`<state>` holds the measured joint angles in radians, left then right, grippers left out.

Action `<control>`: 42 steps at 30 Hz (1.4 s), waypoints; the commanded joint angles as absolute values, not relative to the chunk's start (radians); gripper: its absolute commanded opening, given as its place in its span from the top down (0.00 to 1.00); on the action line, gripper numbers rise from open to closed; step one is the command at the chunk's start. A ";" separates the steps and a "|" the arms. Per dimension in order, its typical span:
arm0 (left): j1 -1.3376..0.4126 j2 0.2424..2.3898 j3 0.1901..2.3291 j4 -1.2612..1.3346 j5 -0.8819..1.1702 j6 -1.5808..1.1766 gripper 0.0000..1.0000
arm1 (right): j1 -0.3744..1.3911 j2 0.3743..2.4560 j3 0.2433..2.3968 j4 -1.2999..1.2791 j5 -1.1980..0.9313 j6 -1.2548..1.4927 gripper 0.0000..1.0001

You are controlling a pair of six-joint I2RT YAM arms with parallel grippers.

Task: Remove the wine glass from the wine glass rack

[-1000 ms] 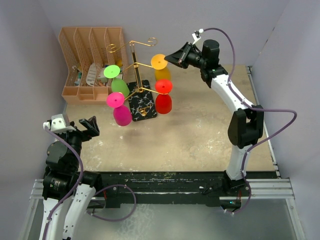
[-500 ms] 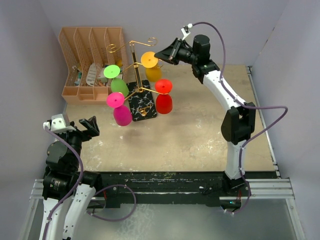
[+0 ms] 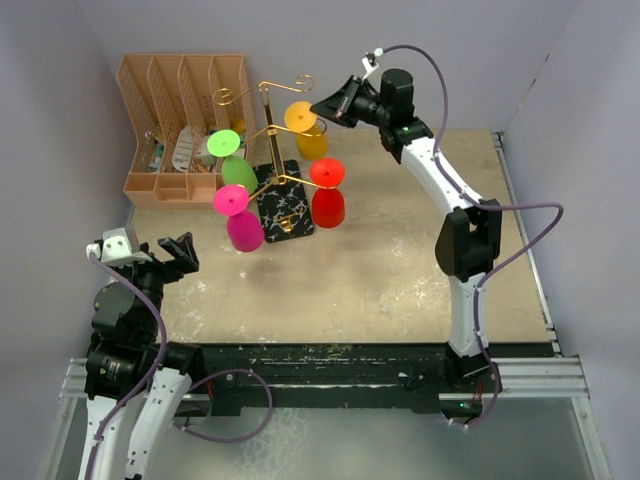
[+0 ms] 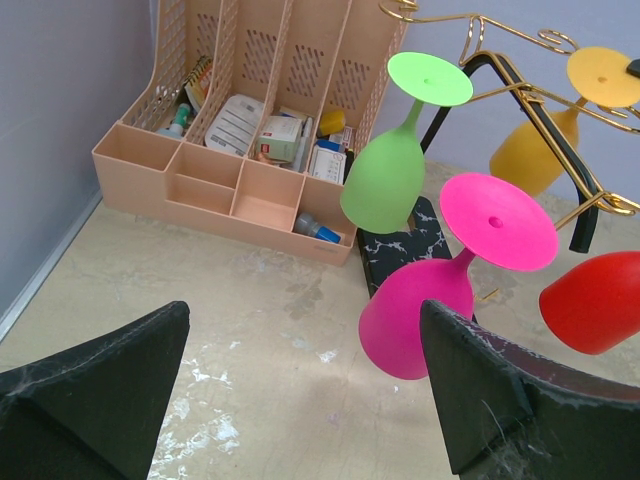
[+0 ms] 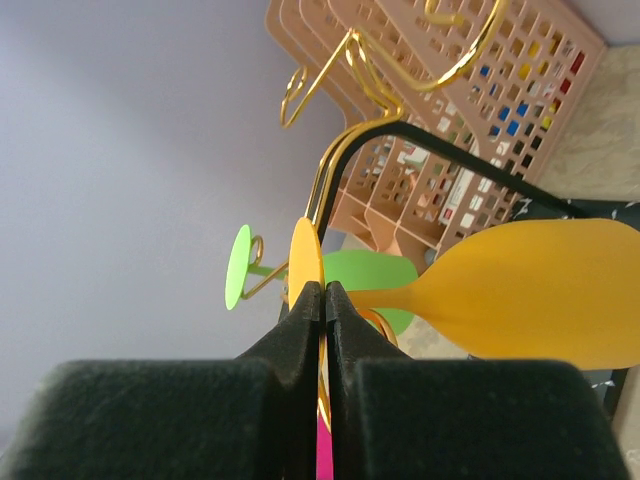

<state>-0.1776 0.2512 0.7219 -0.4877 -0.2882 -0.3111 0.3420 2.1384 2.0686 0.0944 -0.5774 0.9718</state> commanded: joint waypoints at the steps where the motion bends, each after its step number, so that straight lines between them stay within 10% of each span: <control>1: -0.182 0.265 0.756 -0.465 -0.320 -0.337 0.01 | 0.319 2.106 2.162 0.106 -0.478 0.906 1.00; 14: -0.183 0.305 0.801 -0.454 -0.187 -0.332 0.01 | 0.277 1.759 1.865 0.071 -0.117 0.547 1.00; 21: -0.183 0.463 0.882 -0.350 0.023 -0.484 0.57 | 0.310 1.366 1.535 0.081 0.021 0.237 1.00; 30: -0.183 0.746 1.076 -0.206 0.533 -0.717 0.07 | 0.521 0.921 1.334 -0.076 -0.107 -0.027 1.00; 42: -0.184 0.869 1.071 0.128 0.845 -1.338 0.01 | 0.560 0.823 1.281 -0.187 -0.221 -0.026 1.00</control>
